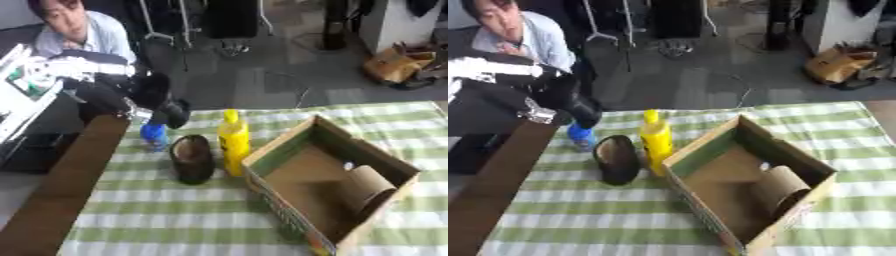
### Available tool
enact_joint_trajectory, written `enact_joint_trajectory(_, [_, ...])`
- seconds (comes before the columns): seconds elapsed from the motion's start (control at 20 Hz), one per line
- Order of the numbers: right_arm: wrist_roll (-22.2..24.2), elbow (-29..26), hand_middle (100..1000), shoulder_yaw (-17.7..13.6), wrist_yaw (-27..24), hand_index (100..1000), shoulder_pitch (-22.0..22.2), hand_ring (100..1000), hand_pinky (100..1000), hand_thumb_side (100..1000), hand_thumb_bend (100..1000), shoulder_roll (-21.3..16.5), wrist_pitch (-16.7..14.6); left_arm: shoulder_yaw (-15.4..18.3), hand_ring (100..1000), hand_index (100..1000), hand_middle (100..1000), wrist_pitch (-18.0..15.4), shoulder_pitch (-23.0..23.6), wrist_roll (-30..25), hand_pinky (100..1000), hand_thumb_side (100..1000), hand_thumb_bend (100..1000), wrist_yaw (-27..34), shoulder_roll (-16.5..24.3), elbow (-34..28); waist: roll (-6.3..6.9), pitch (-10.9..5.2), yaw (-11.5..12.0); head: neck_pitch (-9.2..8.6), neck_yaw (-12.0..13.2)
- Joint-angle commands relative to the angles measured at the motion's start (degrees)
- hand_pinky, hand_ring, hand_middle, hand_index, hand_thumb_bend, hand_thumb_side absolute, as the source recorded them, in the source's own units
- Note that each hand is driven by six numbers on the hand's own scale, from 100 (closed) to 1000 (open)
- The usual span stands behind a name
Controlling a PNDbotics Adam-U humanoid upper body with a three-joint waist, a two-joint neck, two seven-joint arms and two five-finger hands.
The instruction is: Pick up objects on the table and place them in the box.
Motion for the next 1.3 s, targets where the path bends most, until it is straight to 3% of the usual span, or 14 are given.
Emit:
enact_joint_trajectory(0.05, [-0.29, -1.07, 638, -0.14, 0.29, 544, -0.6, 796, 837, 1000, 100, -0.81, -0.43, 0.88, 467, 707, 511, 0.14, -3.33, -0.43, 184, 557, 100, 0.56, 0.43, -0.91, -0.1, -1.18, 0.11, 0.67, 0.15])
enact_joint_trajectory(0.65, [-0.29, -1.07, 638, 0.9, -0.08, 543, -0.89, 796, 839, 1000, 100, -0.31, -0.56, -1.18, 457, 704, 500, -1.25, -16.74, -2.11, 163, 557, 100, -0.42, -11.05, 5.31, 0.36, -1.55, -1.48, 1.28, 1.4])
enact_joint_trajectory(1.3, [-0.29, -1.07, 638, 2.21, -0.85, 543, -1.45, 796, 840, 1000, 100, 0.86, -1.15, -1.18, 449, 699, 491, -2.78, -24.45, -0.66, 157, 570, 100, -6.6, -23.15, 23.47, 1.29, -1.62, -3.64, 1.2, 2.72])
